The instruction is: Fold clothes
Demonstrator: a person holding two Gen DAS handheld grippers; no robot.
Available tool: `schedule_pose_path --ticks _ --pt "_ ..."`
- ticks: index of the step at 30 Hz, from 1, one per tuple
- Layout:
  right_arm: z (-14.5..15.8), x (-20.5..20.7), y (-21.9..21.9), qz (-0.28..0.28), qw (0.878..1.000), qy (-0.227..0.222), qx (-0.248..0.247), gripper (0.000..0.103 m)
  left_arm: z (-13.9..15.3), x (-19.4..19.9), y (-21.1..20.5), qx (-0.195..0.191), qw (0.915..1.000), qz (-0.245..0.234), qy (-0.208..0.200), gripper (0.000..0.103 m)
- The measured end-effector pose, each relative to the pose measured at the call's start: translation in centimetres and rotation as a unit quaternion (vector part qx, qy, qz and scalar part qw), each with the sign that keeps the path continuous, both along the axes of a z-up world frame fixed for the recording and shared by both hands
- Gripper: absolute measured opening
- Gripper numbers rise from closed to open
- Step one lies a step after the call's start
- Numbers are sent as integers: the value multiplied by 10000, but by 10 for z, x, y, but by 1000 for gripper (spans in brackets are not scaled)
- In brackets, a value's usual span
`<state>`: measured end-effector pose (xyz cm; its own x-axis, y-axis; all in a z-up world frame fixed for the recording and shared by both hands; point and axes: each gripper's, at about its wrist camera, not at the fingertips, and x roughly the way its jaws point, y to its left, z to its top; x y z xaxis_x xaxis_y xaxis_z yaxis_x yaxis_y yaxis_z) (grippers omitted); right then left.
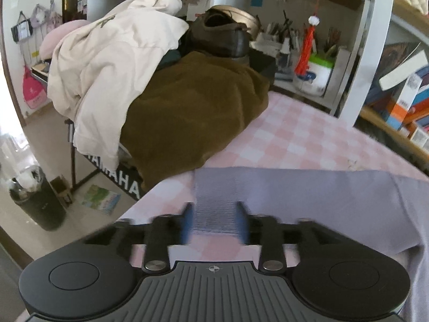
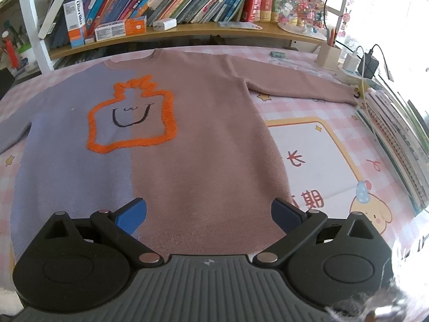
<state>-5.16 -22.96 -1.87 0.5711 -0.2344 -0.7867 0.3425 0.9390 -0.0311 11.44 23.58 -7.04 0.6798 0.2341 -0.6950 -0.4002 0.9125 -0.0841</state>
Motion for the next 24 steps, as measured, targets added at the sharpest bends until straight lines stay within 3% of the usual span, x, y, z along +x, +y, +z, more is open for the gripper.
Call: schedule_pose_path --ticks 8,10,11,13,24 --pt "0 -2 -4 -104 9999 9 -6 100 -9 7 -5 122 9997 96 168 50" --pt "0 -1 -4 -110 9999 20 -12 100 -9 9 -9 146 9998 53 138 36" --pt "0 -1 -4 -111 9999 17 -20 100 -9 10 -11 167 9997 45 143 34" --pt "1 0 -3 -112 9999 11 -35 100 -8 12 -14 96 9999 18 117 12" --pt "-2 4 -4 -61 10000 17 71 100 28 -4 -8 -838 9938 109 -716 8"
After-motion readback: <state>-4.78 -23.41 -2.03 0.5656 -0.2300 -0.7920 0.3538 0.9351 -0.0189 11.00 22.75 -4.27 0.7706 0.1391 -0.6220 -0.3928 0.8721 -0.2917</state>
